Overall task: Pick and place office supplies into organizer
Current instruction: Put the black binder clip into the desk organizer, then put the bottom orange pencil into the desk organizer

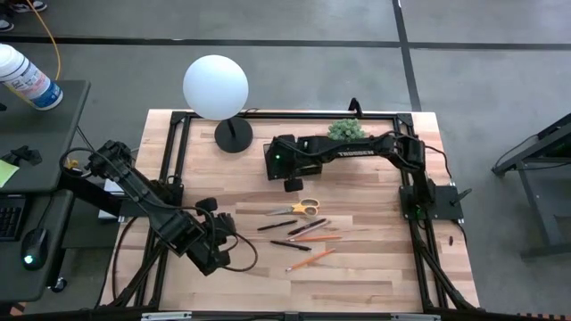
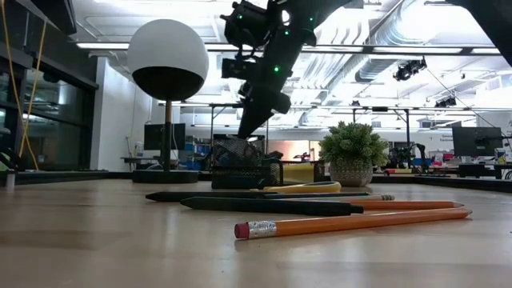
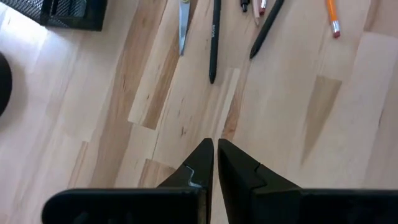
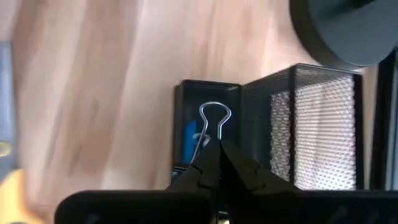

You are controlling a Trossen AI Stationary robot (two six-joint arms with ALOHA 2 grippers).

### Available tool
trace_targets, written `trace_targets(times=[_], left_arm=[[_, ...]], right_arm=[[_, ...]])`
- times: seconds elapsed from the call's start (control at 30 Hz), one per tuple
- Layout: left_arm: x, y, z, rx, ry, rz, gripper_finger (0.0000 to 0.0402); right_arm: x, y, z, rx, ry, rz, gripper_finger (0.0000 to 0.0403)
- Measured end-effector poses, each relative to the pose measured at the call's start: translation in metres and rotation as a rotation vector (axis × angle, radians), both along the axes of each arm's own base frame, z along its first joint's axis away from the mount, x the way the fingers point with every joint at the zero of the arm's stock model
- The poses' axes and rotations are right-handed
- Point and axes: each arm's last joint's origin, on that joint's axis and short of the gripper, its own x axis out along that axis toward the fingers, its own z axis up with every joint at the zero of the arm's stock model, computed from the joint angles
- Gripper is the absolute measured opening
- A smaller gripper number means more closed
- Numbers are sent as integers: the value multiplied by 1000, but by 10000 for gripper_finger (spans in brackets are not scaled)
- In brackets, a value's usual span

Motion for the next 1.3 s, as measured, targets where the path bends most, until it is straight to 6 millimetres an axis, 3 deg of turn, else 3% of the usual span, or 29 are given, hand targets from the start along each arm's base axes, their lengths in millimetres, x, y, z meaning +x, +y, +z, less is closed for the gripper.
trace_targets(times=[0.4,1.0,1.1,1.3], left_arm=[[0,0,0,-14,-12,30,14],[0,0,0,-14,-12,30,14],[0,0,0,-14,-11,29,14],[0,0,0,3,-7,14,14]], right_arm=[[3,-6,-12,22,16,23,4],[2,-6,-14,-65,48,-25,61],[4,0,-8,-88,62,-52,63],[11,21,22,38,26,-38,52]])
